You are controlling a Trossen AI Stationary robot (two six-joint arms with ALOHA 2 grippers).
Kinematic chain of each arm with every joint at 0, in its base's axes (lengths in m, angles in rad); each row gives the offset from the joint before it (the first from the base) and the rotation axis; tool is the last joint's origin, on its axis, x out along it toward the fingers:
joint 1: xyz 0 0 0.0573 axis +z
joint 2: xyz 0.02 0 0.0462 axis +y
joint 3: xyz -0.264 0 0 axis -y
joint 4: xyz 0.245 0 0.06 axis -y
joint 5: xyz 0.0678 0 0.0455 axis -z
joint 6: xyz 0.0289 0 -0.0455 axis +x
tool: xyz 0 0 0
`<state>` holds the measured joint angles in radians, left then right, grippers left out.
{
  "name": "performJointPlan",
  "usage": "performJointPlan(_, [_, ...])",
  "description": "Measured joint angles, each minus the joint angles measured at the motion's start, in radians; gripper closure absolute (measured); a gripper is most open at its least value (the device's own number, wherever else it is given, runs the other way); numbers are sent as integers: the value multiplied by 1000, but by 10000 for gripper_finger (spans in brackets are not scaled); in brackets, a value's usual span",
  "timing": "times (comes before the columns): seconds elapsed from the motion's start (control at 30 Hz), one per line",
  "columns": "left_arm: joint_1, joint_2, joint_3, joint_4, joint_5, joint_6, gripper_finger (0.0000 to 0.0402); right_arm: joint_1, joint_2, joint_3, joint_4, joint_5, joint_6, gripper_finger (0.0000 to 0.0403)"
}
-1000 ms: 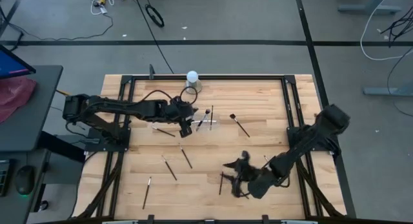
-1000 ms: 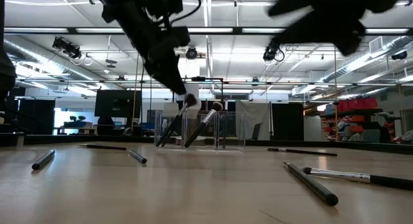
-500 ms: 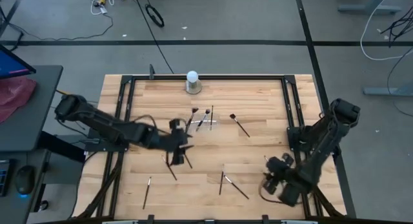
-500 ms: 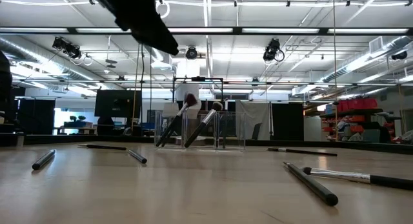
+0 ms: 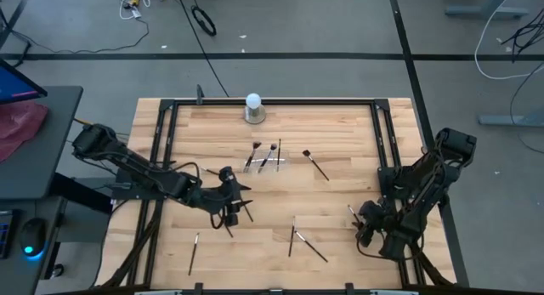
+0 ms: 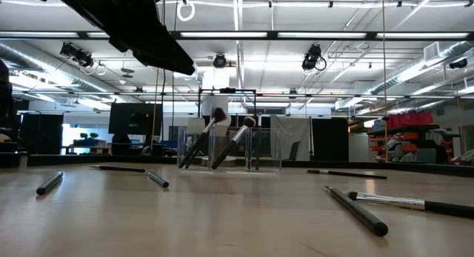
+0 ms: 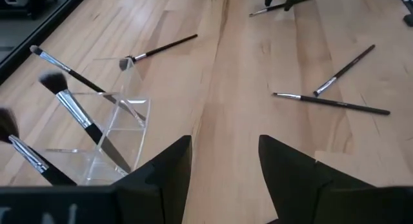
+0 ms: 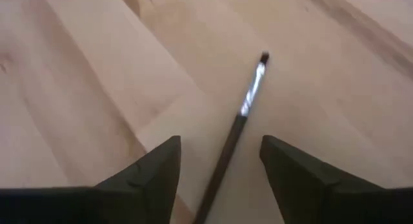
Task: Put items in baskets/containers
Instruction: Put the eyeshadow brush into the transparent organizer
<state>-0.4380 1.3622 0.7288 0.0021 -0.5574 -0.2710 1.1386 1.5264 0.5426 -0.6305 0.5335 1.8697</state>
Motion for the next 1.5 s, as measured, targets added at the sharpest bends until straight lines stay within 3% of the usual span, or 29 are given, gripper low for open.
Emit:
performJointPlan(0.37, [-4,0,0,10,-4,2,214,21,38,-12,12,39,-159,282])
performJointPlan(0.7, [-35,0,0,10,-4,4,214,70,97,-14,39,123,-150,388])
performJointPlan(0.93, [-63,0,0,10,-11,20,214,81,99,-18,51,145,-46,395])
performJointPlan(1.2, [-66,0,0,14,-11,22,214,21,112,-7,158,291,-17,400])
performJointPlan(1.33, [-66,15,-19,153,-8,81,214,-51,111,-5,381,455,-229,401])
performJointPlan(1.5, [-63,88,-92,494,107,234,214,-165,111,-4,837,610,-750,401])
